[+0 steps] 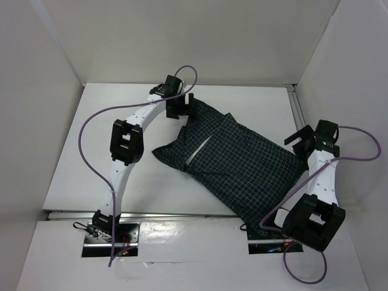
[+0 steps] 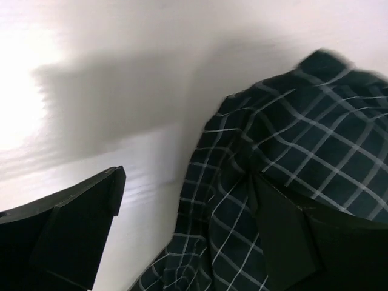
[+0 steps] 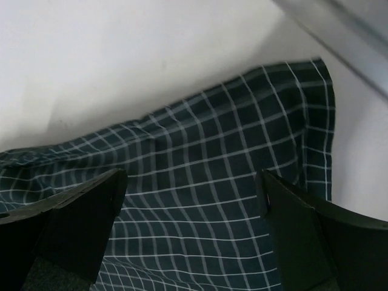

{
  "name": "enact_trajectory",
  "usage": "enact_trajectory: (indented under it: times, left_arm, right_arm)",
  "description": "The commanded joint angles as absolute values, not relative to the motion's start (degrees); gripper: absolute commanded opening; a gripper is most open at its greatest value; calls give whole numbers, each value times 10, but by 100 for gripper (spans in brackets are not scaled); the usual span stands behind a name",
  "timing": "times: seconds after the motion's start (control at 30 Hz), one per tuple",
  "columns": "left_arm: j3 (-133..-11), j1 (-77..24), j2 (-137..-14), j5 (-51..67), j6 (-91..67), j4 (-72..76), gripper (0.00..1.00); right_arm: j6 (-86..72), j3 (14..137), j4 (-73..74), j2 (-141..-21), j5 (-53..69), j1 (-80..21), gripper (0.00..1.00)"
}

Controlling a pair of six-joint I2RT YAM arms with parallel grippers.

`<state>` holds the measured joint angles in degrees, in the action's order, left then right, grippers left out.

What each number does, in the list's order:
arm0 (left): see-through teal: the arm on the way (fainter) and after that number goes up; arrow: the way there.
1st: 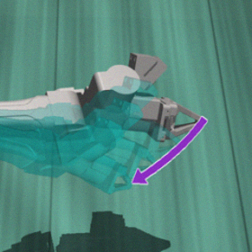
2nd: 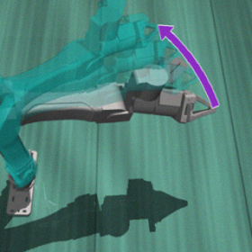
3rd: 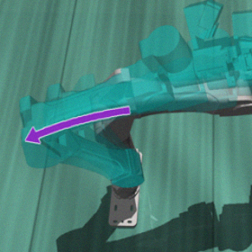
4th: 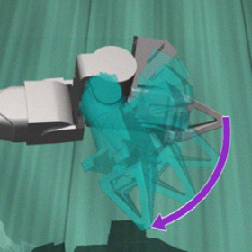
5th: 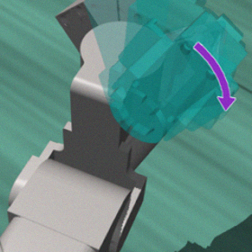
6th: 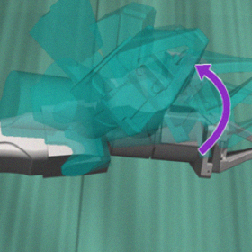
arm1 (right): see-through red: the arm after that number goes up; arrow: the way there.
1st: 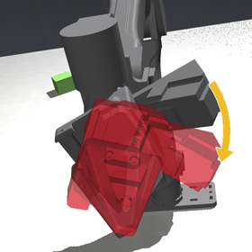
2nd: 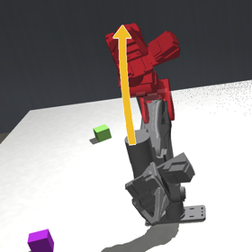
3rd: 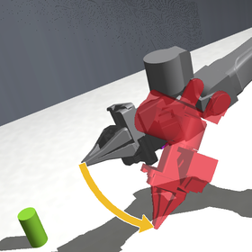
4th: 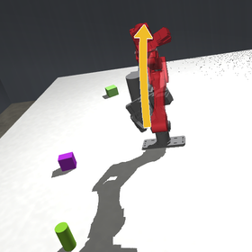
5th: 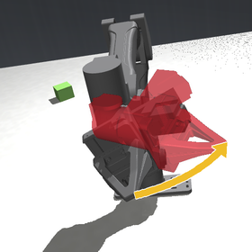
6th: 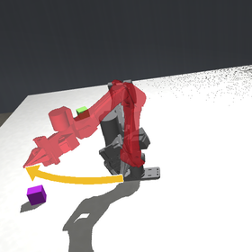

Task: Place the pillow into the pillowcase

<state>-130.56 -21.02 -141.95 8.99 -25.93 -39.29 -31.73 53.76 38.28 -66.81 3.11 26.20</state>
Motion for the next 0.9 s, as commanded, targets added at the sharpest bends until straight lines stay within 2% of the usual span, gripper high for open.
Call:
enact_trajectory:
  times: [0.0,0.17,0.27,0.47,0.5,0.53,0.57,0.7,0.8,0.87]
  left_arm:
    - [-1354,-219,-1417,178,-263,-329,100]
    - [-1289,-219,-1417,235,-290,-253,100]
    - [-1288,-224,-1427,262,-303,-217,100]
    - [-1339,-235,-1484,280,-322,-183,99]
    - [-1339,-235,-1491,294,-329,-172,88]
    - [-1334,-235,-1492,316,-329,-164,65]
    - [-1334,-240,-1492,323,-329,-157,1]
    - [-1292,-246,-1450,318,-312,-146,0]
    - [-1194,-246,-1370,283,-306,-109,0]
    - [-1125,-227,-1331,269,-306,-88,0]
  right_arm:
    - [-333,493,353,-647,106,326,100]
    - [-317,448,258,-659,200,386,100]
    - [-317,417,191,-678,231,391,100]
    - [-317,429,177,-737,225,391,100]
    - [-317,429,170,-744,225,385,100]
    - [-317,429,170,-744,225,367,100]
    - [-317,429,185,-744,204,351,100]
    - [-316,479,284,-758,14,247,100]
    - [-325,487,291,-758,8,193,97]
    - [-332,487,271,-758,55,150,92]
